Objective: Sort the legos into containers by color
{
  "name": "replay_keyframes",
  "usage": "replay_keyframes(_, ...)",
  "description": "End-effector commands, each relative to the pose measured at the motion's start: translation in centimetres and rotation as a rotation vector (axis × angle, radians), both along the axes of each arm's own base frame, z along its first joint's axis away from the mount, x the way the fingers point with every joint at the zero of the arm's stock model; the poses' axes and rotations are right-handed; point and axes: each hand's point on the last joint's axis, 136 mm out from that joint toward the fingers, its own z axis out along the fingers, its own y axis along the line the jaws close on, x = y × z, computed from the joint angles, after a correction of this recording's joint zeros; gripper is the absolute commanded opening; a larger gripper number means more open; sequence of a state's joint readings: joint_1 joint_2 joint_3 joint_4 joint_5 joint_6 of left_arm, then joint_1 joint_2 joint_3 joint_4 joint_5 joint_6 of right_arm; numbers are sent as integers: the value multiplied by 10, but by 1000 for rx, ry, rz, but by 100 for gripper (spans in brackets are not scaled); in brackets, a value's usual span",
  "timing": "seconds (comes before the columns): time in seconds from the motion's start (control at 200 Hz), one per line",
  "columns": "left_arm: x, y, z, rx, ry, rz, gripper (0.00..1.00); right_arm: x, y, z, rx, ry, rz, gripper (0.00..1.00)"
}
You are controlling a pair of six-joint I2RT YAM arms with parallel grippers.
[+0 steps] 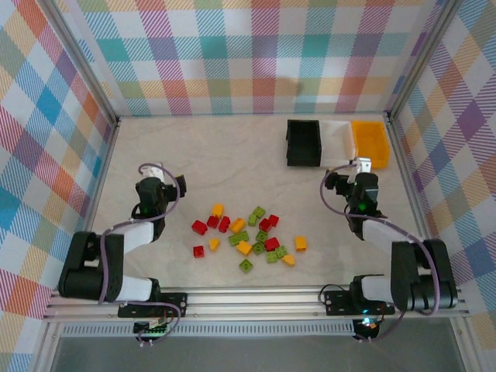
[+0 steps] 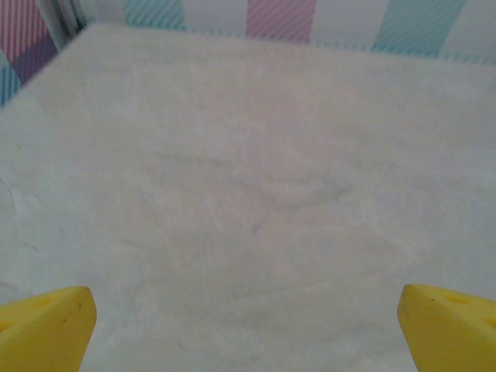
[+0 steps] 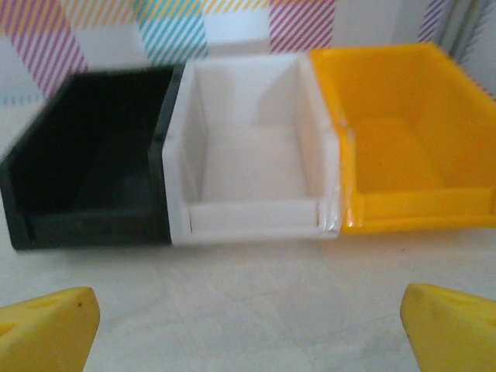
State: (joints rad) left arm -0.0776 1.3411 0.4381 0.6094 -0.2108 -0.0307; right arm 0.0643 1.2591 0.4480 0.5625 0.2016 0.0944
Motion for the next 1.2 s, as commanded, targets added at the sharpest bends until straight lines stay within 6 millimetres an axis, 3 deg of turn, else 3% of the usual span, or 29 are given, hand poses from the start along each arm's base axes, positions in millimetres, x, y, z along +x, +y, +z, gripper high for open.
replay_keyframes(0.0, -5, 14, 29, -64, -64, 102, 100, -14, -11, 0, 85, 68, -102, 100)
replay_keyframes(0.135, -11, 38, 54, -196, -155, 298, 100, -18, -22, 14, 77, 85, -174, 100)
replay_keyframes(0.195, -16, 51, 59, -289, -165, 412, 100, -18, -36, 21, 80, 88, -273, 100)
replay_keyframes(0.26, -16, 50, 62, -393, -162, 435, 100, -20, -57, 26, 116, 105, -435, 100)
replay_keyframes(0.3, -18, 47, 64, -447, -153, 440, 100, -20, -60, 27, 160, 112, -475, 100)
replay_keyframes(0.435, -29, 49, 67, -582, -176, 485, 100, -24, -38, 8, 452, 136, -364, 100)
replay_keyframes(0.49, -28, 45, 68, -612, -167, 443, 100, -15, -26, 12, 561, 72, -229, 100)
replay_keyframes(0.545, -24, 41, 71, -638, -163, 407, 100, -9, -25, 11, 612, 65, -230, 100)
replay_keyframes(0.82, -8, 8, 75, -686, -81, 239, 100, 37, 25, 2, 467, 411, -22, 100)
replay_keyframes(0.95, -2, -21, 66, -642, 75, 169, 91, 62, 44, -14, 307, 542, -10, 90)
replay_keyframes(1.055, -5, -40, 51, -644, 187, 171, 80, 82, 48, -30, 258, 612, -29, 82)
replay_keyframes(1.195, -11, -59, 43, -657, 198, 123, 78, 105, 42, -40, 216, 623, -80, 78)
